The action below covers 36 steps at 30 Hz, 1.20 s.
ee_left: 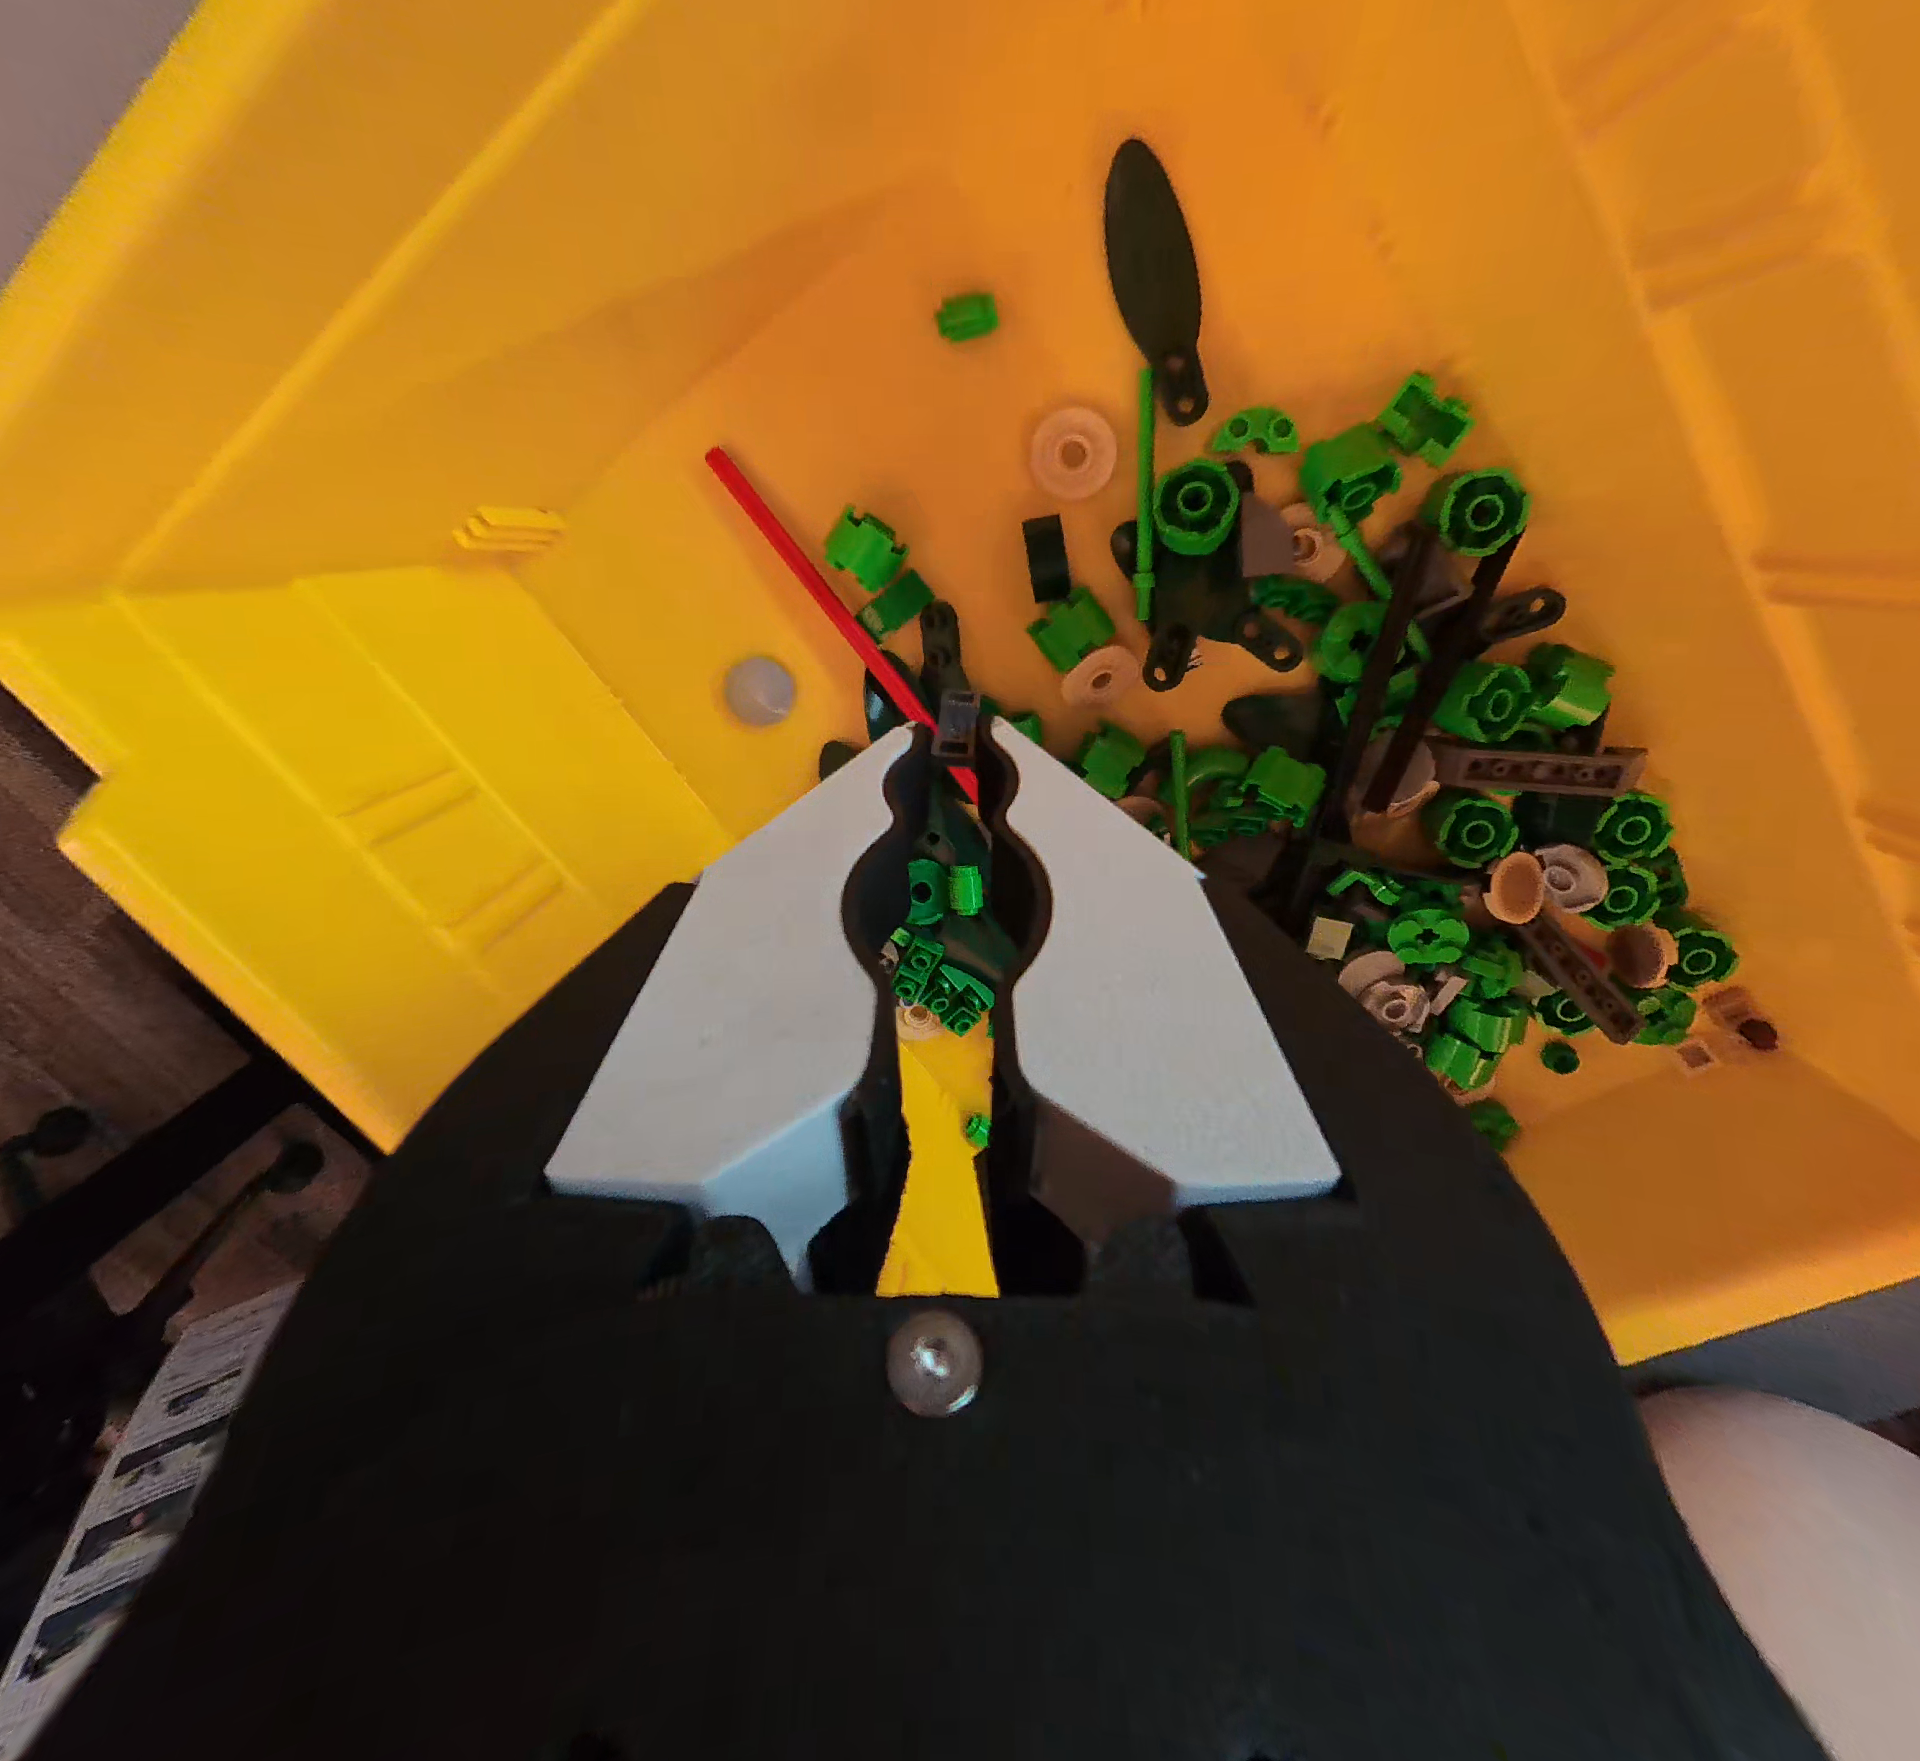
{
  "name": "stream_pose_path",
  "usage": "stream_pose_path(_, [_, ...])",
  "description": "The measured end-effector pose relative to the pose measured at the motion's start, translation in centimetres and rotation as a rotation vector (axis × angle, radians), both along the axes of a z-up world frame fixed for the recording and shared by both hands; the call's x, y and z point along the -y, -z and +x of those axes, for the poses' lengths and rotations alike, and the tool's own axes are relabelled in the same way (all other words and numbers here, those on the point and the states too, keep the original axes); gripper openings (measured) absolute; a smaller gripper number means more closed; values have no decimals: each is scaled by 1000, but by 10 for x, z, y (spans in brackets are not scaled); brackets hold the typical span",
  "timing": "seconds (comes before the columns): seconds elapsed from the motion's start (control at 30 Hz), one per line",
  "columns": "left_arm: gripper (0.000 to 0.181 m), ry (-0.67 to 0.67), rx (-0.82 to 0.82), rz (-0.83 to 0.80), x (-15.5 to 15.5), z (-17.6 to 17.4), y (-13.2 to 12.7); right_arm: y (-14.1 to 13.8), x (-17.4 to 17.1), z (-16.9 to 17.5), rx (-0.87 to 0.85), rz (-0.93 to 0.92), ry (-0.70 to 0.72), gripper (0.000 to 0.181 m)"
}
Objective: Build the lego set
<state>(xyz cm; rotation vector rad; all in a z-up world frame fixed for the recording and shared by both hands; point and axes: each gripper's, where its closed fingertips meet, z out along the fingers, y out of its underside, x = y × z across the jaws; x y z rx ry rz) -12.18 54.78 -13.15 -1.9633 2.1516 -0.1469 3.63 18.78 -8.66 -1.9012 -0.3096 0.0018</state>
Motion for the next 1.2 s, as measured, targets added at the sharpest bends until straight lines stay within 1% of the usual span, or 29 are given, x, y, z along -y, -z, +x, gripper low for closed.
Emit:
stream_pose_path(0.07, [14, -35, 6, -9, -2, 1, 1, 1, 0, 0, 5, -5, 0, 24])
stream_pose_path(0.13, [23, -97, 30, -10, -6, 3, -4, 1, 1, 0, 11, -8, 1, 24])
stream_pose_path(0.23, [35, -170, 43, -32, -2, -4, -21, 2, 1, 1, 18, -13, 1, 24])
stream_pose_path(0.27, [40, -175, 35, -46, 5, -9, -27, 2, 2, 1, 23, -15, 1, 24])
stream_pose_path(0.3, [36, -155, 29, -80, 18, -14, -32, 2, 2, 1, 27, -17, 1, 24])
stream_pose_path(0.33, [28, -107, 15, -133, 37, -19, -34, 3, 2, 1, 27, -18, -2, 24])
stream_pose_path(0.37, [22, -38, -12, -195, 57, -26, -34, 3, 2, 1, 26, -21, -3, 24])
stream_pose_path(0.4, [22, 42, -63, -249, 77, -36, -31, 3, 2, 1, 26, -22, -3, 24])
stream_pose_path(0.43, [17, 125, -116, -266, 89, -45, -26, 3, 3, 1, 27, -21, -2, 24])
stream_pose_path(0.47, [8, 206, -138, -251, 94, -48, -22, 2, 3, 2, 28, -19, -2, 24])
stream_pose_path(0.5, [5, 290, -127, -216, 96, -44, -19, 1, 3, 2, 28, -14, -1, 24])
stream_pose_path(0.53, [0, 367, -82, -183, 98, -35, -18, 0, 4, 2, 25, -10, 0, 24])
stream_pose_path(0.6, [3, 514, 1, -185, 111, -24, -19, -1, 4, 3, 13, 0, 3, 24])
stream_pose_path(0.63, [0, 554, 20, -193, 115, -23, -19, -2, 4, 4, 0, 5, 3, 24])
stream_pose_path(0.73, [3, 606, 21, -269, 128, -26, -20, -4, 4, 6, -43, 19, 1, 24])
stream_pose_path(0.8, [10, 607, 27, -304, 128, -25, -16, -6, 4, 6, -63, 24, -7, 24])
stream_pose_path(0.9, [12, 574, -9, -324, 121, -22, -1, -7, 7, 4, -58, 17, -19, 24])
stream_pose_path(1.0, [12, 571, -31, -334, 120, -21, 7, -9, 9, 2, -49, 22, -25, 24])
stream_pose_path(1.13, [9, 608, -31, -354, 124, -21, 10, -7, 11, 0, -48, 10, -34, 24])
stream_pose_path(1.2, [11, 602, -37, -366, 124, -20, 13, -5, 10, -1, -55, 3, -41, 24])
